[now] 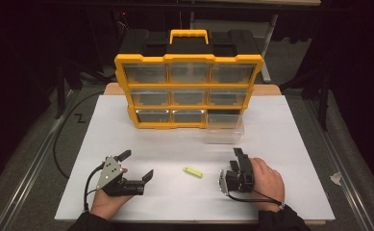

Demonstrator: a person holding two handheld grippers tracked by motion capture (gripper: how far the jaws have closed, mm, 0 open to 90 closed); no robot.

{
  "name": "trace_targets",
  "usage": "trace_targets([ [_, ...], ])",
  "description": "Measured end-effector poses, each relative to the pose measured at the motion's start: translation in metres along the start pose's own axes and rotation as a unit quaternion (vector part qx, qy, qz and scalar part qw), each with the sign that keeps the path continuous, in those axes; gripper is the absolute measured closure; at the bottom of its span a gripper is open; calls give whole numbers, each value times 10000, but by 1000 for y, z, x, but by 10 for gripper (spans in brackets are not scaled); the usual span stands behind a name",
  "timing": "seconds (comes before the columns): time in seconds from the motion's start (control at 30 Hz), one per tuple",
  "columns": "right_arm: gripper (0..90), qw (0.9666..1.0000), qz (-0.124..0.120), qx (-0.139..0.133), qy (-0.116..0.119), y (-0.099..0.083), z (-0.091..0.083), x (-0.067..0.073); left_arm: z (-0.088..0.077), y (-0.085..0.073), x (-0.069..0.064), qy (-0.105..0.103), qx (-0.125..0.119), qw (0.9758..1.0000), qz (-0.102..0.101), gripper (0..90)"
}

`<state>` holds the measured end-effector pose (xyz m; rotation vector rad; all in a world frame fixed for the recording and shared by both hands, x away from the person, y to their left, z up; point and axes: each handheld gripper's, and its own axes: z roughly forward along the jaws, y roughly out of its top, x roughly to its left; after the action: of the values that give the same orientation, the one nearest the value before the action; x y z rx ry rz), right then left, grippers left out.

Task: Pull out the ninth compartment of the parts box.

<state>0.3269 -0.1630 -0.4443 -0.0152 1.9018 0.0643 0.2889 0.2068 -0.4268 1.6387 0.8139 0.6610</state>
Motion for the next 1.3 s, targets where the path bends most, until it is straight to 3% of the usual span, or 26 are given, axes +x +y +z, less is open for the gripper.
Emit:
trace_targets([
  [0.2, 373, 10000, 59, -57, -18, 0, -2, -4, 0, 0, 0, 39, 17, 10000, 7, 2],
  [0.43, 278, 9999, 100, -38, 133, 0, -1, -2, 1, -1, 1, 87, 85, 9999, 4, 2],
  [0.63, 150, 9999, 38, -114, 69, 1, 0, -2, 1, -2, 3, 151, 150, 9998, -19, 2],
  [0.77, 13, 9999, 46, -103, 93, 1, 1, -1, 2, -2, 3, 158, 191, 9997, -51, 2],
  [1.0, 9, 9997, 30, -131, -218, 2, -1, -3, 2, -2, 3, 142, 141, 9998, -54, 2],
  [1.3, 9, 9994, 294, -136, -104, 1, -2, -3, 2, -2, 3, 135, 116, 9998, -33, 2],
])
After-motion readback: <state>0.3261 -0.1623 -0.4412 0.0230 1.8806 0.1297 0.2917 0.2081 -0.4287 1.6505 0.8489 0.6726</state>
